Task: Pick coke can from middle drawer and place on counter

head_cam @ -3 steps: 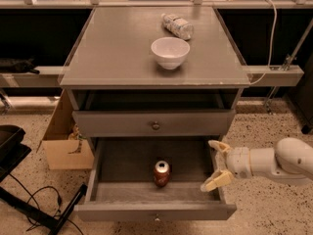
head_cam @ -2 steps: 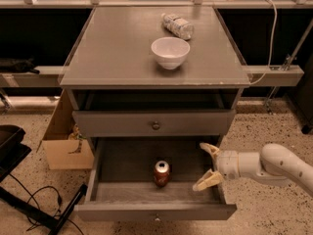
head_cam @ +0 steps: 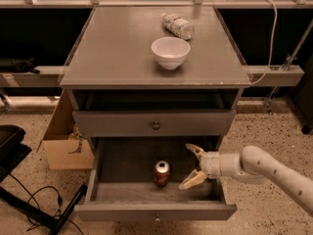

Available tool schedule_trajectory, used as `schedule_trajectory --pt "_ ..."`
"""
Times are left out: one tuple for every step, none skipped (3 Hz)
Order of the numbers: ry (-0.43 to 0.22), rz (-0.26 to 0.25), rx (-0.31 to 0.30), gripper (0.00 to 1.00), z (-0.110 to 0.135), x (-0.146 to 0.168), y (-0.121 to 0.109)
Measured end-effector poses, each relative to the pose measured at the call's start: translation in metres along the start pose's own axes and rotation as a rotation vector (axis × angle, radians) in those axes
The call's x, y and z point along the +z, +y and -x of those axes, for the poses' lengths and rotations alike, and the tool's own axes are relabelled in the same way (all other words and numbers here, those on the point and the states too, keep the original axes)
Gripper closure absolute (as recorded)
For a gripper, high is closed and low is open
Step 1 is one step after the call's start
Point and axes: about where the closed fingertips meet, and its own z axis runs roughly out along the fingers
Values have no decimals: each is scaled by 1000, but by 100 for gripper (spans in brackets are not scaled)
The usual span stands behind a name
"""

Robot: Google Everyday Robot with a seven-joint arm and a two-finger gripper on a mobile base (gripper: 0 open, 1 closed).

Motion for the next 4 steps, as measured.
schedule_trajectory --pt "7 17 -30 0 -11 34 -1" --pt "3 39 -28 0 -24 64 3" --pt "-14 52 -13 16 -39 88 5" --pt "-38 65 -12 47 -42 110 5"
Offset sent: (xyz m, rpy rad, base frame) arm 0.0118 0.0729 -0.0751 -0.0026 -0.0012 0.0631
